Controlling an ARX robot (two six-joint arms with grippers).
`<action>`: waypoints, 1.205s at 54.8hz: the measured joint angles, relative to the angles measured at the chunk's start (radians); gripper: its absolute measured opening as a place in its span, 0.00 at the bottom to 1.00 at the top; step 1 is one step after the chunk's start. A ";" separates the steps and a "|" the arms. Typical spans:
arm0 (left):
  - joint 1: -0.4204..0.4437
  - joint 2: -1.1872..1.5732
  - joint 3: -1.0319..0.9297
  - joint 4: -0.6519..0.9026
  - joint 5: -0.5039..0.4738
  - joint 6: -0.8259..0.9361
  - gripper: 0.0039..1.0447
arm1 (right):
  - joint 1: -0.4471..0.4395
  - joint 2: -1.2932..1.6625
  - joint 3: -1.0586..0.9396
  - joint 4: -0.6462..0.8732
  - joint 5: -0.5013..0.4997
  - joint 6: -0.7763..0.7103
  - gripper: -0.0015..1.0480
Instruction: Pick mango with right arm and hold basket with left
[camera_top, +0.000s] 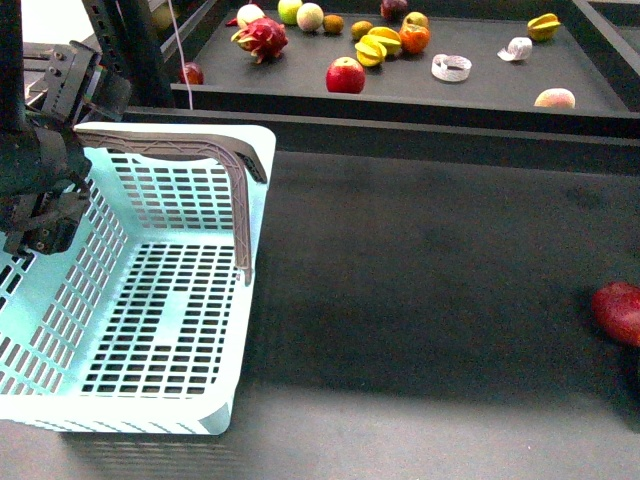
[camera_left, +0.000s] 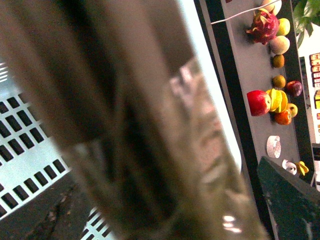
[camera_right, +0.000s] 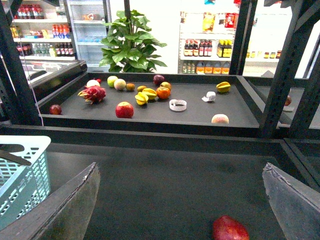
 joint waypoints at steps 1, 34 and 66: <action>0.000 0.005 0.002 0.000 0.000 -0.001 0.82 | 0.000 0.000 0.000 0.000 0.000 0.000 0.92; -0.147 -0.140 -0.066 0.035 0.145 0.174 0.06 | 0.000 0.000 0.000 0.000 0.000 0.000 0.92; -0.388 -0.435 -0.243 0.085 0.218 0.634 0.05 | 0.000 0.000 0.000 0.000 0.000 0.000 0.92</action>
